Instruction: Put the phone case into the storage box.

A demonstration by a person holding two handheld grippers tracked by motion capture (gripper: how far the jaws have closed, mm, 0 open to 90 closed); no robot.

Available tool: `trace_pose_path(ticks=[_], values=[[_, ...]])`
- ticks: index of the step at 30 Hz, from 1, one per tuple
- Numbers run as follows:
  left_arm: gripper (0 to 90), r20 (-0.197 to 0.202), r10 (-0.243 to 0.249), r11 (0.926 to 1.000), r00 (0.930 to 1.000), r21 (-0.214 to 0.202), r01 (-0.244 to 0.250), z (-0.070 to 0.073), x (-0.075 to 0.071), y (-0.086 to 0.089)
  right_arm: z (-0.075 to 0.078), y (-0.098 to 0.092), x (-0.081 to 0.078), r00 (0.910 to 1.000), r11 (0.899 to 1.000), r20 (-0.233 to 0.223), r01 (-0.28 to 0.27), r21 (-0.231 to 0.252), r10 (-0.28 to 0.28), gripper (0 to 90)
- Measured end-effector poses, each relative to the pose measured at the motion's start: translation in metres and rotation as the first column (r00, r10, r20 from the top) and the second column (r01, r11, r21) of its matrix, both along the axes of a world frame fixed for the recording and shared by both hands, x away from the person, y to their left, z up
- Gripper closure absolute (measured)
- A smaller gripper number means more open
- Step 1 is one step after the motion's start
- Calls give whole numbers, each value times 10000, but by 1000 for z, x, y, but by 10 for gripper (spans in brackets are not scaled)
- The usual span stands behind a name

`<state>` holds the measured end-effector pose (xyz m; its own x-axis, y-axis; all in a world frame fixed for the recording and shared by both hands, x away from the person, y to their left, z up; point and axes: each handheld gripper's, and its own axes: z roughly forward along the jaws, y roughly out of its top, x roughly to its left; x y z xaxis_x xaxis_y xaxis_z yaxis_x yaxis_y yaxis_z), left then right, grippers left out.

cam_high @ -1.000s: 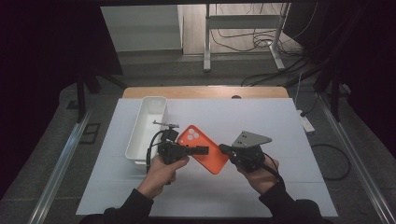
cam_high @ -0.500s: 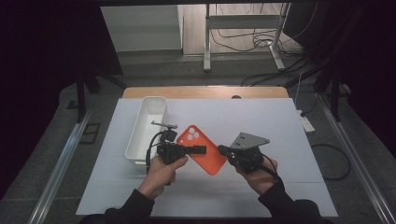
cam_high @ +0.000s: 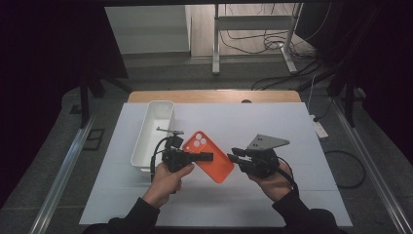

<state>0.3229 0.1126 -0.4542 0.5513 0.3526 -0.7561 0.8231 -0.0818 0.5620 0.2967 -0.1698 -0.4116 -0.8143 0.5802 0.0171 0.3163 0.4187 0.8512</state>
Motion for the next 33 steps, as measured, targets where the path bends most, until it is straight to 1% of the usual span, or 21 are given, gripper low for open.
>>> trace_pose_path(ticks=[2,3,4,7,9,10,11,12,13,14,15,16,17,18,19,20,21,25,26,30,33], values=[[870,128,-64,9999,9999,157,62,0,0,2,1,-3,2,9995,9999,-299,91,43,-90,582],[869,172,-117,9998,9998,190,113,0,0,2,1,-4,2,9993,9999,-360,112,46,-110,547],[869,172,-117,9998,9998,190,113,0,0,2,1,-4,2,9993,9999,-360,112,46,-110,547],[869,329,-256,9992,9991,324,246,1,0,4,1,-8,3,9974,9999,-727,44,119,-35,424],[868,454,-370,9984,9983,447,350,1,-1,4,0,-9,4,9949,9994,-1005,-19,331,52,349],[868,470,-427,9981,9980,456,405,1,-1,4,0,-10,5,9925,9989,-1210,-130,455,184,308],[867,503,-466,9979,9976,469,443,1,-1,5,-1,-11,6,9898,9985,-1400,-178,524,250,228],[867,517,-459,9979,9976,478,435,2,-1,5,-1,-11,5,9892,9981,-1438,-203,576,284,187],[867,536,-506,9976,9973,492,480,2,-1,6,-1,-11,5,9892,9981,-1438,-203,576,284,187],[866,573,-577,9969,9967,567,544,2,-1,7,-2,-12,4,9889,9978,-1460,-195,632,286,132],[866,630,-575,9970,9964,557,541,2,-1,7,-2,-12,4,9886,9978,-1485,-138,656,234,87],[866,640,-609,9968,9961,555,574,3,-2,8,-3,-13,2,9883,9985,-1516,-71,543,153,39],[865,682,-654,9964,9955,584,615,3,-2,8,-4,-14,2,9873,9989,-1583,-74,471,147,16],[865,740,-710,9957,9947,647,662,3,-2,9,-4,-14,2,9873,9989,-1583,-74,471,147,16],[865,809,-824,9941,9933,767,762,4,-2,10,-5,-14,2,9852,9989,-1698,-162,443,235,0],[865,839,-853,9936,9928,811,785,4,-2,9,-6,-16,1,9816,9981,-1865,-311,538,407,0],[865,882,-901,9925,9920,903,821,4,-2,9,-7,-17,0,9800,9975,-1937,-351,616,464,0],[864,1091,-1145,9881,9874,1153,1019,5,-2,9,-10,-22,-2,9771,9972,-2054,-440,605,556,0],[864,1103,-1150,9885,9872,1105,1028,5,-3,8,-11,-23,-2,9769,9971,-2051,-489,580,599,0],[864,1248,-1393,9850,9824,1191,1246,6,-4,6,-15,-25,-1,9732,9971,-2184,-650,407,724,0],[863,1408,-1586,9822,9772,1229,1417,7,-4,5,-16,-24,-1,9718,9959,-2187,-824,363,884,0]])
